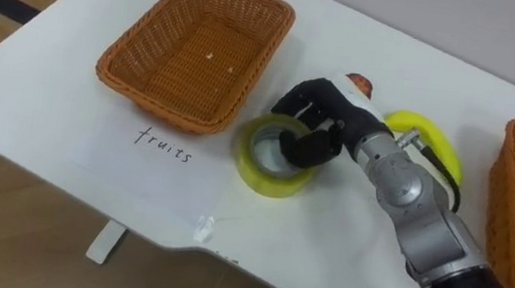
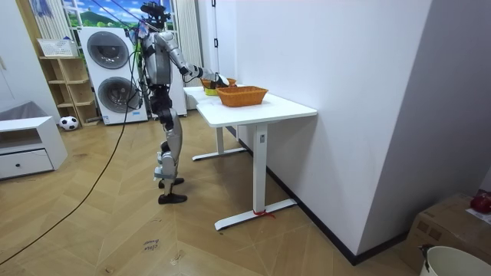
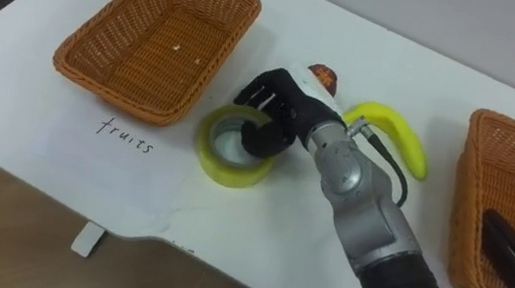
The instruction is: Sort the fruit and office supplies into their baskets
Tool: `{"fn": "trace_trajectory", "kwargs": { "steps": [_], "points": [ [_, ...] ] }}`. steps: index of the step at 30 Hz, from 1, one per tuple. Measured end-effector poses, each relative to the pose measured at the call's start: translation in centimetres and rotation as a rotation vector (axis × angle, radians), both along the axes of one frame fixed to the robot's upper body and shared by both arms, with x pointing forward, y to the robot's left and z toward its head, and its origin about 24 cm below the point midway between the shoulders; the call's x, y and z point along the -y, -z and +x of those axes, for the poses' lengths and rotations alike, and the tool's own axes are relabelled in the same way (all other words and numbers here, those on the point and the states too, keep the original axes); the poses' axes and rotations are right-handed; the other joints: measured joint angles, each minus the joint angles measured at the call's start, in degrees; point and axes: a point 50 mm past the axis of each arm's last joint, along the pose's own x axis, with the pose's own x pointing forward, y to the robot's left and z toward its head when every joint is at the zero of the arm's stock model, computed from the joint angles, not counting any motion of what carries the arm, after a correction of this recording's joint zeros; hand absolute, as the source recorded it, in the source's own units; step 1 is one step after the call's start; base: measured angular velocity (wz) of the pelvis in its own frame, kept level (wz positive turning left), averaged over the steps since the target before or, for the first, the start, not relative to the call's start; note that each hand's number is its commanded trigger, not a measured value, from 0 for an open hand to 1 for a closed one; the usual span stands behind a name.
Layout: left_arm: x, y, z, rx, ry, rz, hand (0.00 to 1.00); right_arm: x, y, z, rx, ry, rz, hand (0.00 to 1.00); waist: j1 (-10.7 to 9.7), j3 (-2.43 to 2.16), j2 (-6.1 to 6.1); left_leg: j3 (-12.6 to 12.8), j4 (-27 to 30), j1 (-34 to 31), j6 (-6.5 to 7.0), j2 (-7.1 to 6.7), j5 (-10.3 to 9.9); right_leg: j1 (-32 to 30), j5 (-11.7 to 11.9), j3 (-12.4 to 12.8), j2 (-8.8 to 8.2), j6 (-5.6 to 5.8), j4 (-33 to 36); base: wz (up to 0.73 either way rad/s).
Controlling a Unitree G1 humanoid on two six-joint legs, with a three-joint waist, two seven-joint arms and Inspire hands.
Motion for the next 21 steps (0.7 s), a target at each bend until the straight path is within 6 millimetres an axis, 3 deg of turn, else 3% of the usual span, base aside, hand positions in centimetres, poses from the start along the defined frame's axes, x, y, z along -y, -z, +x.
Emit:
{"fn": "trace_trajectory", "kwargs": {
  "steps": [21],
  "points": [
    [0.03,0.03,-0.12,-0.003,-0.001,-0.001,0.00,-0.05,-0.37,-0.10,-0.018,-0.025,-0.011,1.00,-0.2,0.15,0.22,0.0,0.0,0.0,0.00,0.03,0.0,0.0,0.0,0.1,0.06,0.00,0.0,0.00]
  ]
}}
